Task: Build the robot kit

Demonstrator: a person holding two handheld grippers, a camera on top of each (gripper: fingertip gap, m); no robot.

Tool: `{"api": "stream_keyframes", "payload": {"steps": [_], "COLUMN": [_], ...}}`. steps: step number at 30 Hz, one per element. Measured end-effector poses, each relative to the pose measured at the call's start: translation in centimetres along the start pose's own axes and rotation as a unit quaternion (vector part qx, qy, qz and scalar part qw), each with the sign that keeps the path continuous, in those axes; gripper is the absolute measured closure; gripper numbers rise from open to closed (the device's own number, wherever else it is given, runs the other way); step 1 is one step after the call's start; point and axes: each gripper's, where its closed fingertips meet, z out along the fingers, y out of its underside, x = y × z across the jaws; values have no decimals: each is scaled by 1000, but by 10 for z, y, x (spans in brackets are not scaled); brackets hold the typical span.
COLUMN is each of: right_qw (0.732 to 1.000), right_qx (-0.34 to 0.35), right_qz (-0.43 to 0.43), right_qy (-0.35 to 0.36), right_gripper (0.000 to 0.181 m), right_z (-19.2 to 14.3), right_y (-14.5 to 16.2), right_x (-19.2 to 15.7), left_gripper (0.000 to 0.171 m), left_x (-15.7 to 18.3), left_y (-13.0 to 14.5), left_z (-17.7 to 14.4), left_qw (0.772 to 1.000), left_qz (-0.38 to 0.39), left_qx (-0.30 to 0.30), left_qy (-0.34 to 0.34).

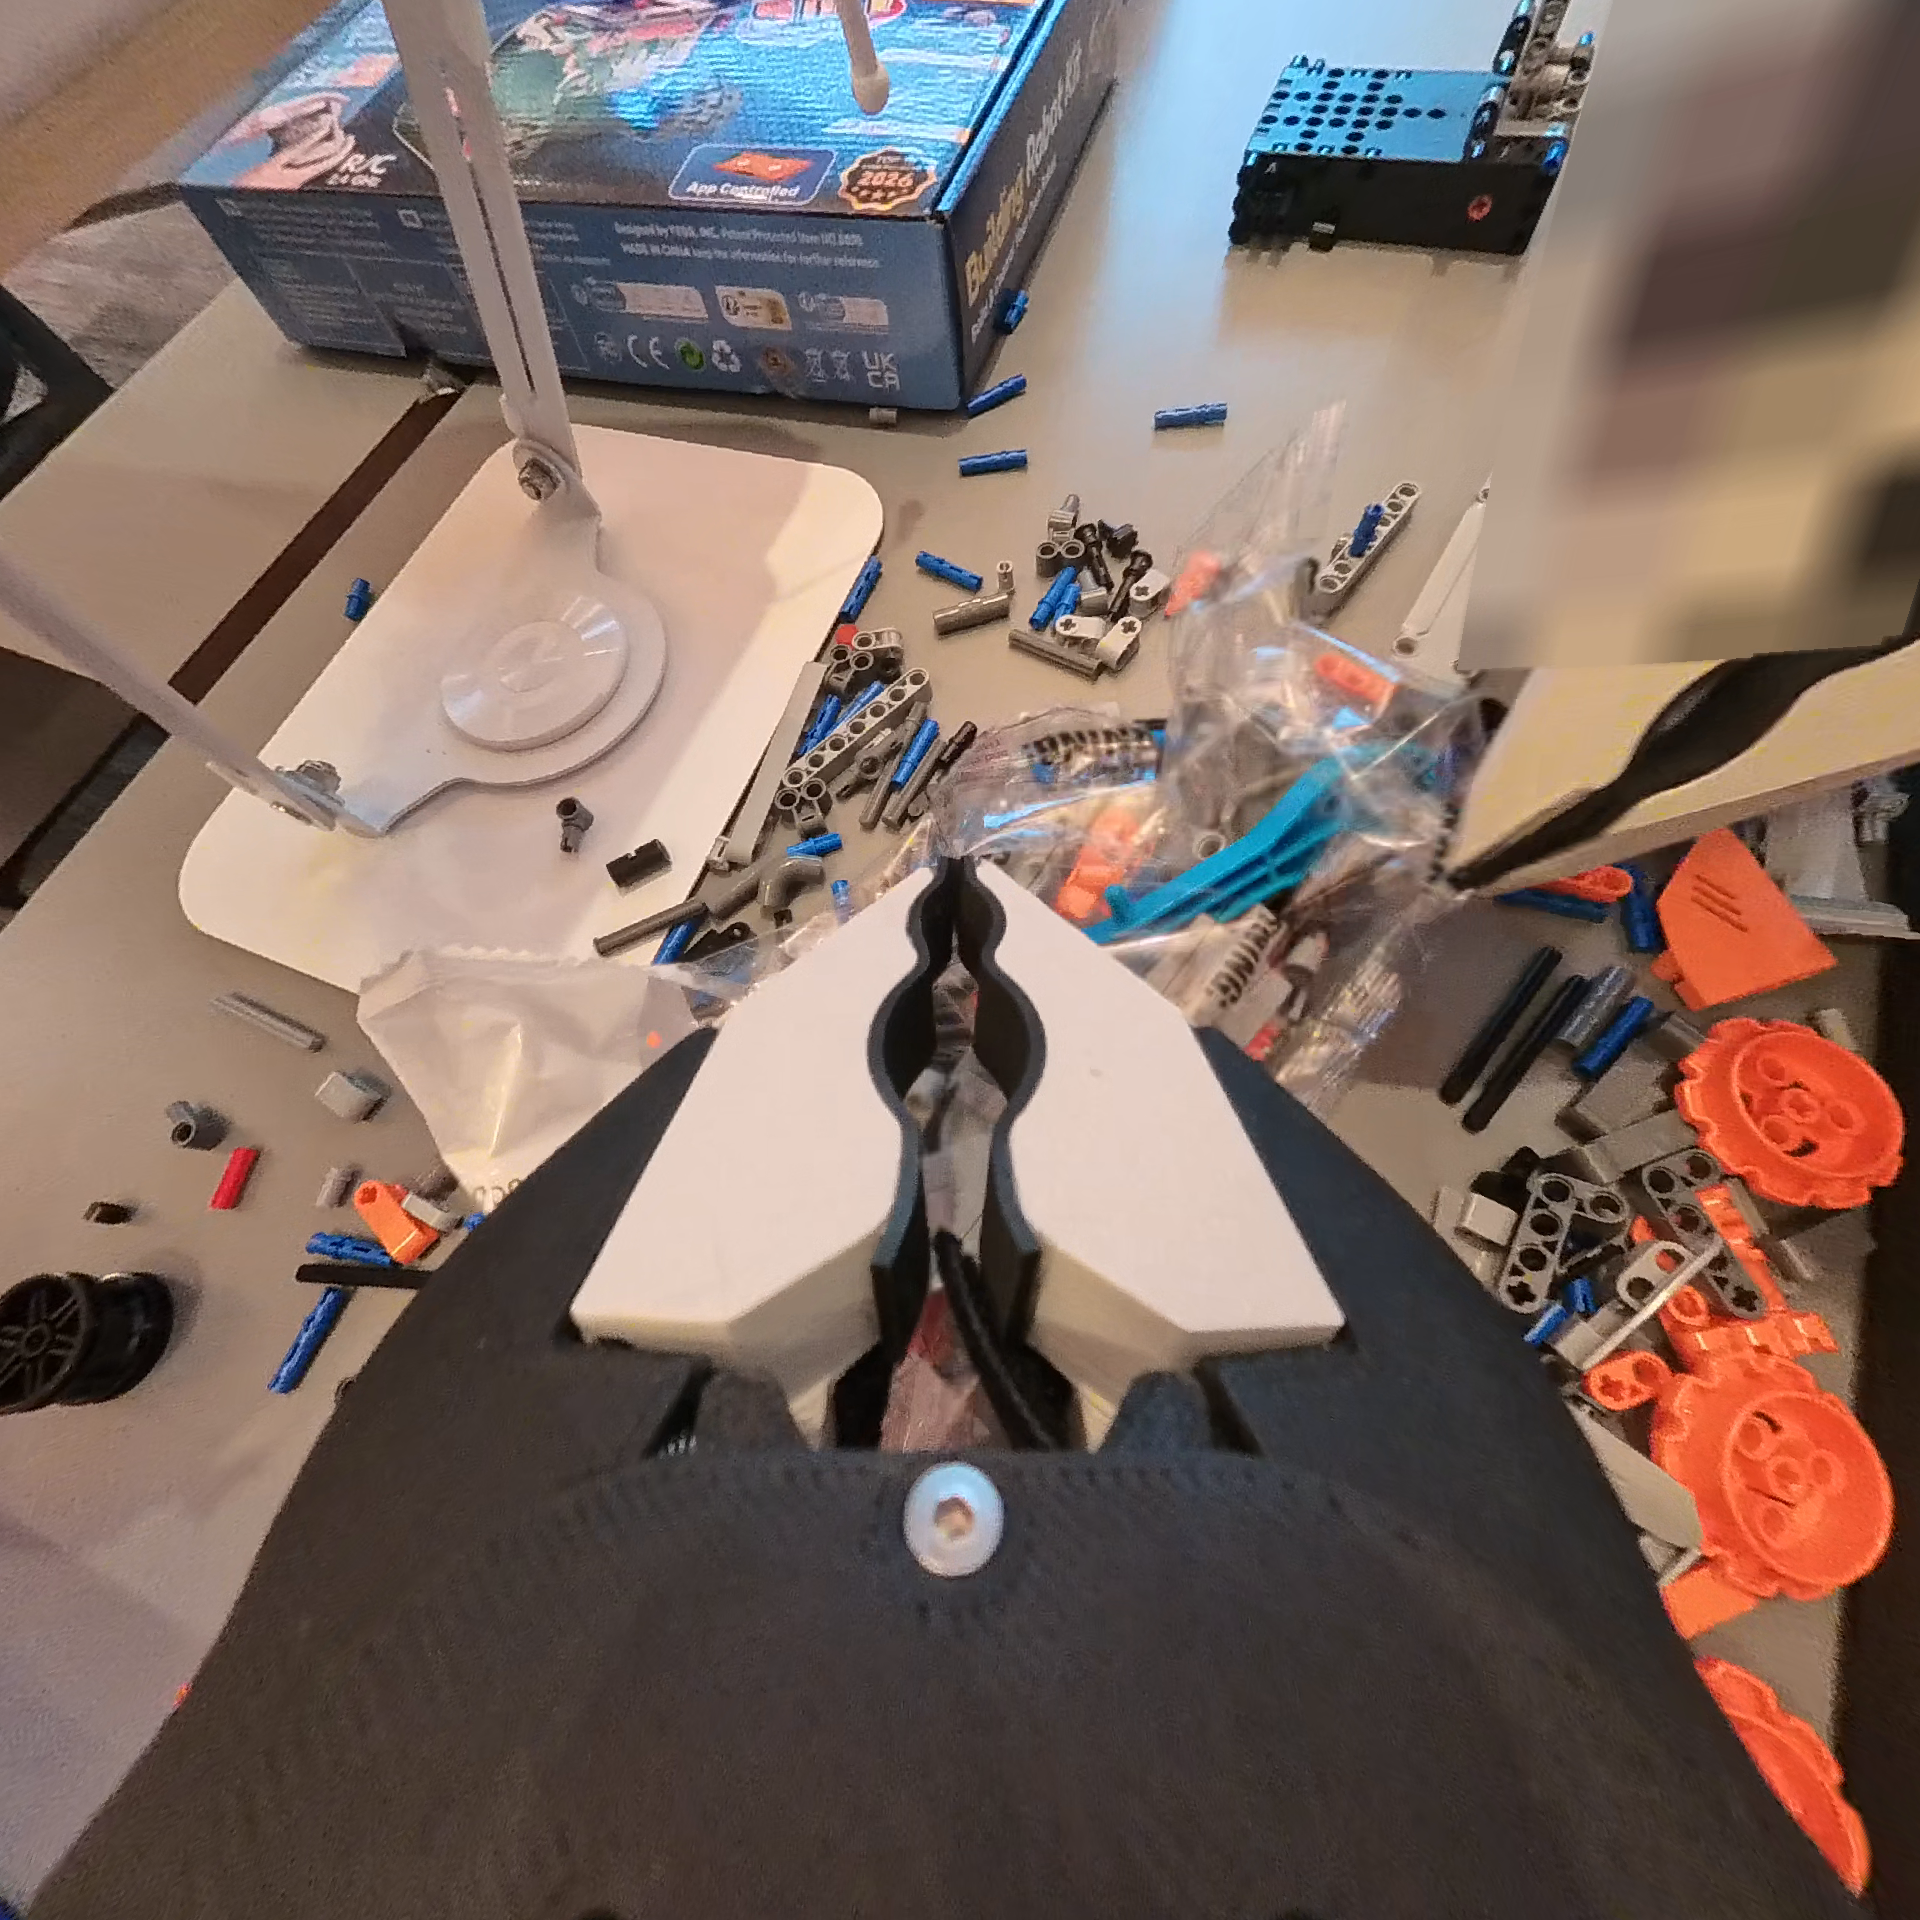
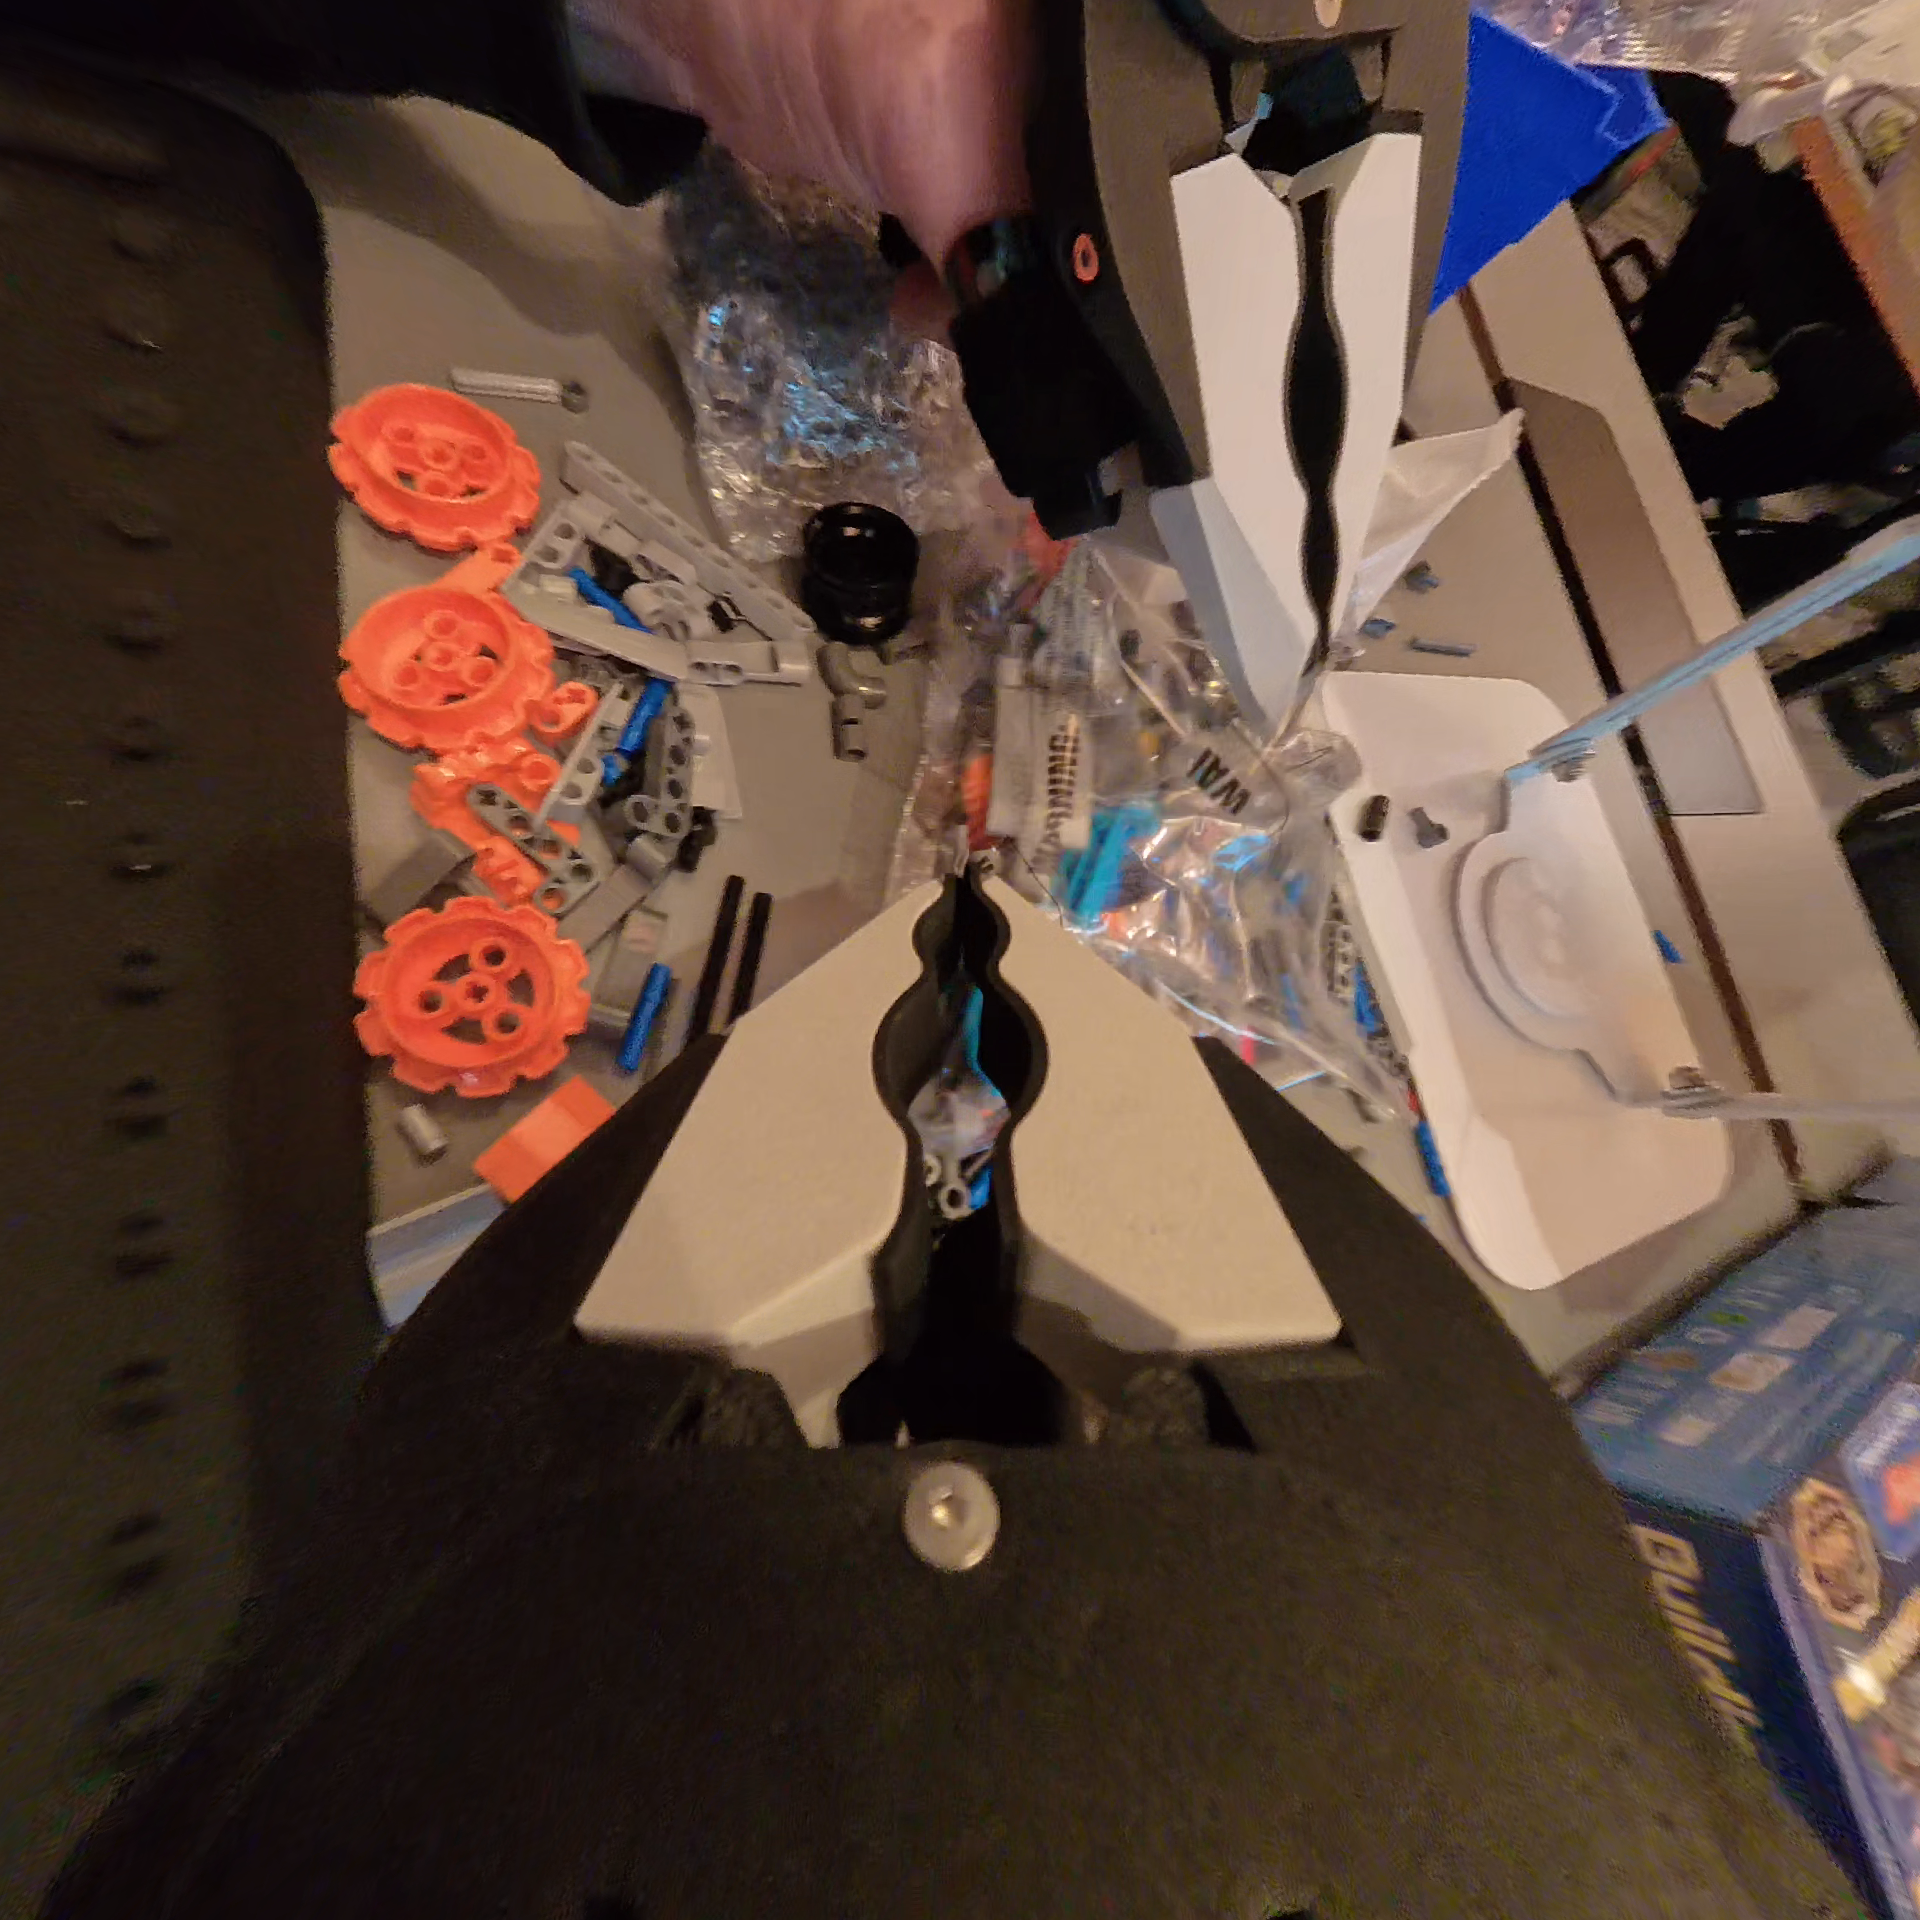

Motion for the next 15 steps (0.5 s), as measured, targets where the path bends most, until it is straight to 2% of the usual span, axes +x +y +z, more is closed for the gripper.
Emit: {"api": "stream_keyframes", "payload": {"steps": [3, 9, 10, 11, 15], "right_qw": [1000, 998, 997, 997, 992], "right_qx": [1, 30, 18, 24, 82], "right_qz": [0, 64, 69, 73, 94], "right_qy": [1, 3, -5, -5, -35], "right_gripper": [181, 181, 175, 161, 158], "right_z": [-9, -15, -14, -16, -32], "right_y": [6, 4, 6, 2, -38], "right_x": [0, 2, 1, 3, 12], "left_gripper": [171, 171, 171, 171, 171], "left_x": [2, 3, 4, 5, 10], "left_y": [1, -3, -3, -4, -7], "left_z": [1, -2, -2, -2, -3], "left_qw": [1000, 999, 999, 1000, 999], "left_qz": [1, -22, -16, -9, -2], "left_qx": [-1, 18, 13, 12, 14], "left_qy": [3, 30, 28, 24, 31]}}
